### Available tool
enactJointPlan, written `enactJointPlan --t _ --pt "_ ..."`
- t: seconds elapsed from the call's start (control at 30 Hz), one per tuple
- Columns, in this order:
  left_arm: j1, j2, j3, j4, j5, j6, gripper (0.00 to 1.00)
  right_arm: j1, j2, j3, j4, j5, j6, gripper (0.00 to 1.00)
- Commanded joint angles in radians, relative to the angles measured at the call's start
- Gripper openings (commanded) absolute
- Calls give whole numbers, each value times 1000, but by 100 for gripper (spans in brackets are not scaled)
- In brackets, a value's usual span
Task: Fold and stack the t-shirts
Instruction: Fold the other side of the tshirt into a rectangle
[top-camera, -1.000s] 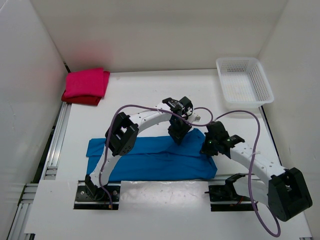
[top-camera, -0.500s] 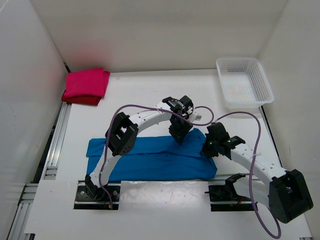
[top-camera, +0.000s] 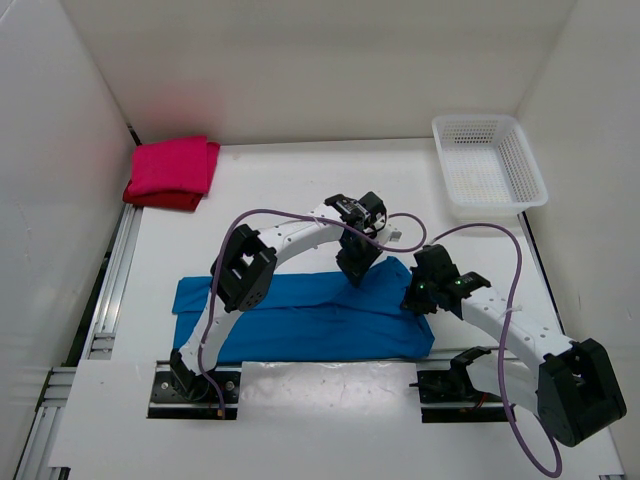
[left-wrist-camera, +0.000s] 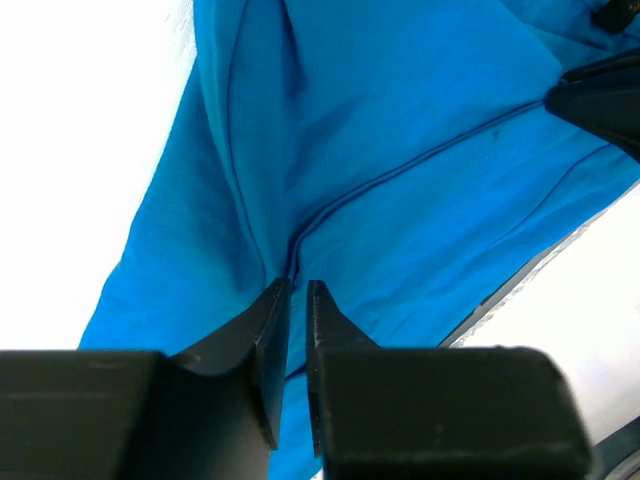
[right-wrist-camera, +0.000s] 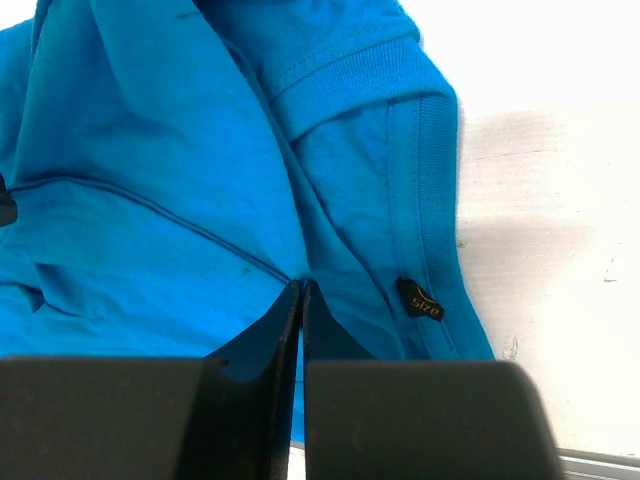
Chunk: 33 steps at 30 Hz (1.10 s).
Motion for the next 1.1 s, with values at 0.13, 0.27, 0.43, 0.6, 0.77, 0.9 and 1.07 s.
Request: enactJointPlan --t 0.13,0.27,0.43,0.6,0.77,0.9,1.07 --pt "-8 -14 -12 -22 37 7 17 -2 -10 -1 -3 0 3 0" --pt "-8 -14 -21 -11 6 7 29 -2 -10 -1 -3 0 3 0" --pt "-8 -14 -10 -2 14 7 30 -2 -10 -1 -3 0 3 0" --pt "-18 7 -10 -2 46 7 29 -2 -10 8 -3 0 3 0" --pt "-18 17 -1 -2 46 7 24 -2 -10 8 -12 0 -7 0" --pt "-18 8 10 -2 57 7 12 -2 -10 8 -12 0 -7 0" --pt "-18 -42 -7 9 35 7 10 -2 -10 17 -21 9 -16 0"
